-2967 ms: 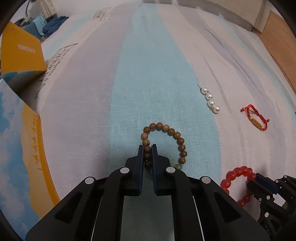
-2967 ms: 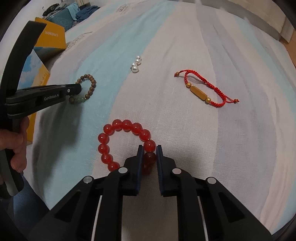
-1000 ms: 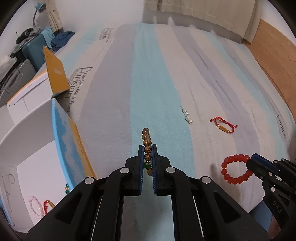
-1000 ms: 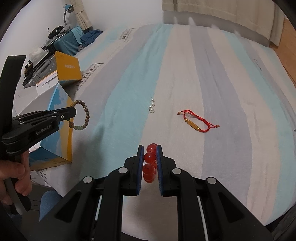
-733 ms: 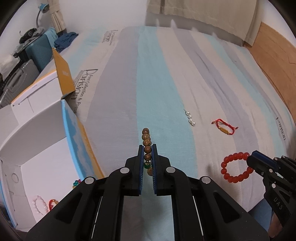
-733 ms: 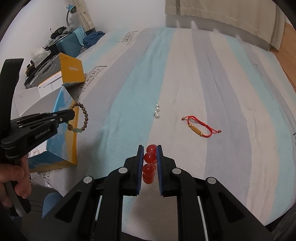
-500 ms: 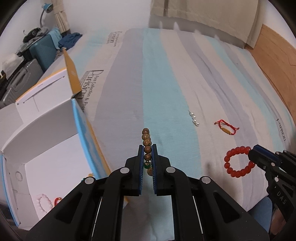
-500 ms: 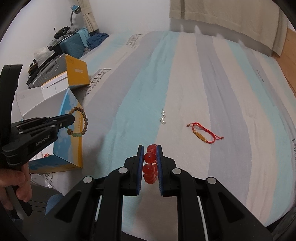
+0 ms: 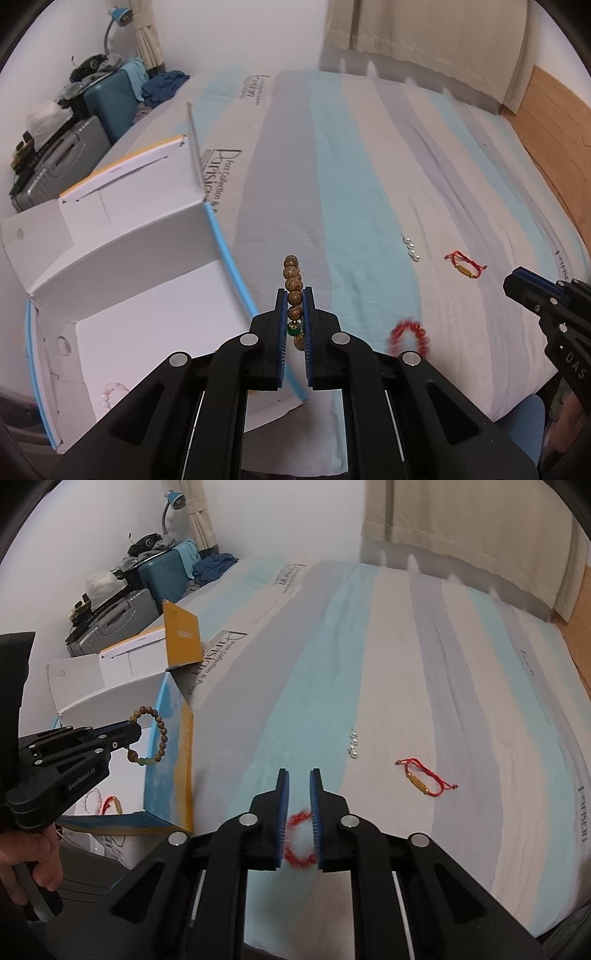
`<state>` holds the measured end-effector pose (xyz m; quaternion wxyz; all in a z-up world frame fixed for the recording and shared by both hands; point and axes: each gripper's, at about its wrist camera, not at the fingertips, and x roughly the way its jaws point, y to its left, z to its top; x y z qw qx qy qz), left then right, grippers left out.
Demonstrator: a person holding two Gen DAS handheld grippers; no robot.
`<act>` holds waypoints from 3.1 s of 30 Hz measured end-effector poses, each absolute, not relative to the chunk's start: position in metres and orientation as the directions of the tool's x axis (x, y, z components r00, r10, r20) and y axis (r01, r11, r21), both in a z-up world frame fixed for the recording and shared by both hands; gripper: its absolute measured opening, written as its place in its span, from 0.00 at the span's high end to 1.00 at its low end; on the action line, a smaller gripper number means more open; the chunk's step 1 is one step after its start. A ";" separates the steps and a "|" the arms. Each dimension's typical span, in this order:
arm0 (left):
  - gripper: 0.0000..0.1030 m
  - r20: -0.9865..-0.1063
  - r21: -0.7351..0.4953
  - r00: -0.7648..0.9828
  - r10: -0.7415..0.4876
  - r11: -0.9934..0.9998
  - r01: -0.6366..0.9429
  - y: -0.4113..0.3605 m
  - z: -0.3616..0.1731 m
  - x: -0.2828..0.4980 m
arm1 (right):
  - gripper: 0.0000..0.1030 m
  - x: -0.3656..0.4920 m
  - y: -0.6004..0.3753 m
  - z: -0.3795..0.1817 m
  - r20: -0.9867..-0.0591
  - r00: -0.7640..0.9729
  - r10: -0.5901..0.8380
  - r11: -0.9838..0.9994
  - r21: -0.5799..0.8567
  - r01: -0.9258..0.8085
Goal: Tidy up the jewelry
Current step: 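Carry both held bracelets over the open white box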
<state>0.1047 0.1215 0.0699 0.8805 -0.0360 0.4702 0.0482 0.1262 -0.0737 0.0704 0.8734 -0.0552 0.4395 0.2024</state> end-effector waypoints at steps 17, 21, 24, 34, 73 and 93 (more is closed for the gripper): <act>0.94 -0.831 -0.041 0.556 0.018 0.995 -0.093 0.121 0.060 0.102 | 0.76 0.150 -0.074 -0.072 -0.931 0.301 0.208 0.933 0.097 -0.346; 0.93 -0.840 -0.048 0.543 0.006 0.995 -0.085 0.116 0.048 0.109 | 0.76 0.156 -0.070 -0.087 -0.940 0.275 0.200 0.933 0.097 -0.346; 0.93 -0.851 -0.053 0.525 -0.005 0.996 -0.076 0.110 0.033 0.114 | 0.76 0.161 -0.066 -0.094 -0.946 0.263 0.192 0.932 0.092 -0.349; 0.93 -0.878 -0.066 0.477 -0.036 0.997 -0.048 0.093 -0.004 0.123 | 0.79 0.170 -0.060 -0.112 -0.960 0.231 0.161 0.933 0.071 -0.354; 0.93 -0.843 -0.057 0.538 -0.001 0.995 -0.088 0.113 0.049 0.105 | 0.88 0.156 -0.084 -0.003 -0.879 0.396 0.265 0.924 0.114 -0.366; 0.93 -0.820 -0.060 0.571 0.049 0.984 -0.170 0.170 0.075 0.078 | 0.88 0.152 -0.043 0.055 -0.838 0.468 0.280 0.911 0.079 -0.404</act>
